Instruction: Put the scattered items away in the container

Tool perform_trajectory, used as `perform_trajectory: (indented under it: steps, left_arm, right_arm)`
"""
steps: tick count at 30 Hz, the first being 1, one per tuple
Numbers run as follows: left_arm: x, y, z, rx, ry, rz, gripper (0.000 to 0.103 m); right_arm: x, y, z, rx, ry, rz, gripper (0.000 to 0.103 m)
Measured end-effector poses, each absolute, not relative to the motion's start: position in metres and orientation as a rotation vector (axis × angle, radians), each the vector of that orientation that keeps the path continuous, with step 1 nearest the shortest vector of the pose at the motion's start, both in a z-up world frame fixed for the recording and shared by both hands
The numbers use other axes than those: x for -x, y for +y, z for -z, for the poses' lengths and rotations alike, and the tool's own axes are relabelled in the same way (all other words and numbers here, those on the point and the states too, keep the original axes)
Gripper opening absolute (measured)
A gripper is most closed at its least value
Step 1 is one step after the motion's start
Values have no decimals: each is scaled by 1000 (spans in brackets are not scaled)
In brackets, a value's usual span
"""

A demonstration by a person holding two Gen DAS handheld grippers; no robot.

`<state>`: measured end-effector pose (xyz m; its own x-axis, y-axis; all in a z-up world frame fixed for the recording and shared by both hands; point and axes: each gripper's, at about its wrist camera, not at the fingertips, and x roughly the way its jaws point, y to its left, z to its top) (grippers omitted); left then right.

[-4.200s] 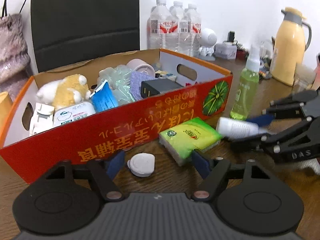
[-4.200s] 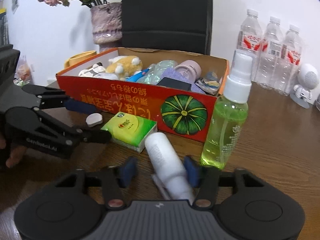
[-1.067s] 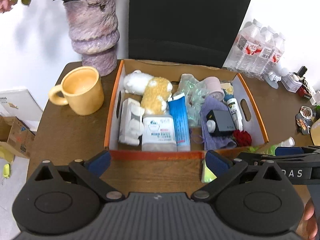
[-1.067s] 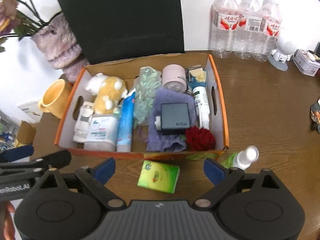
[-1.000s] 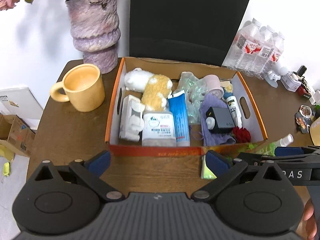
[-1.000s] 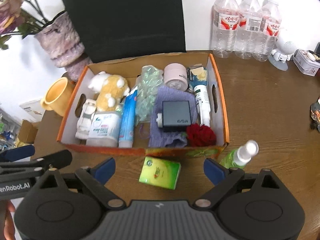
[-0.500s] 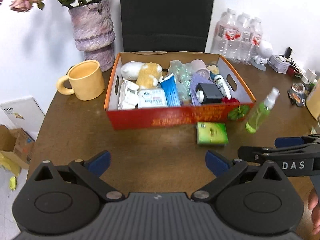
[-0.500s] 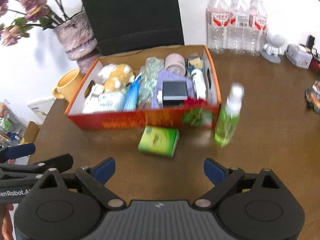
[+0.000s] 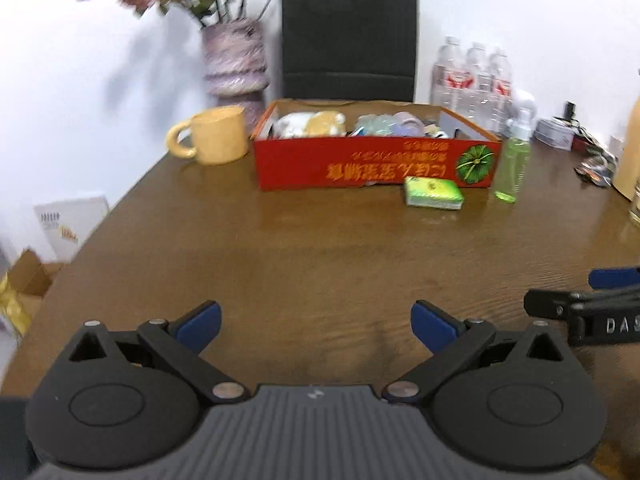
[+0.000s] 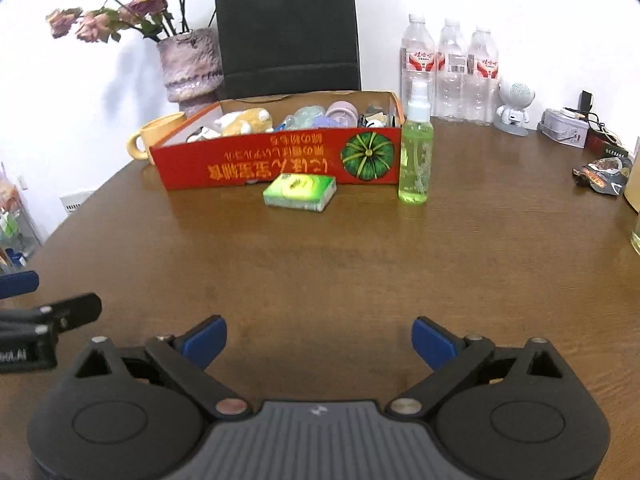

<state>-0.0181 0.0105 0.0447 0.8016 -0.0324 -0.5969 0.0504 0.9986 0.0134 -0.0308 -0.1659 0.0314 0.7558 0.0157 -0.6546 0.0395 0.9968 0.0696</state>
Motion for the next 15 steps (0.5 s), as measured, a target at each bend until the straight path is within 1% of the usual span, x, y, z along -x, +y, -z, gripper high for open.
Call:
perform_trajectory:
  steps: [4, 10, 11, 15]
  left_arm:
    - [21, 14, -34, 27, 629, 76, 103]
    - [19, 3, -15, -98, 633, 63, 103]
    - [16, 2, -13, -108, 649, 64, 103]
    - [10, 3, -10, -98, 680, 68, 103]
  right_arm:
    - [33, -161, -18, -68, 671, 3, 99]
    - [31, -161, -7, -66, 674, 28, 101]
    - [31, -160, -5, -60, 678, 31, 103]
    - [29, -153, -2, -16, 693, 43, 103]
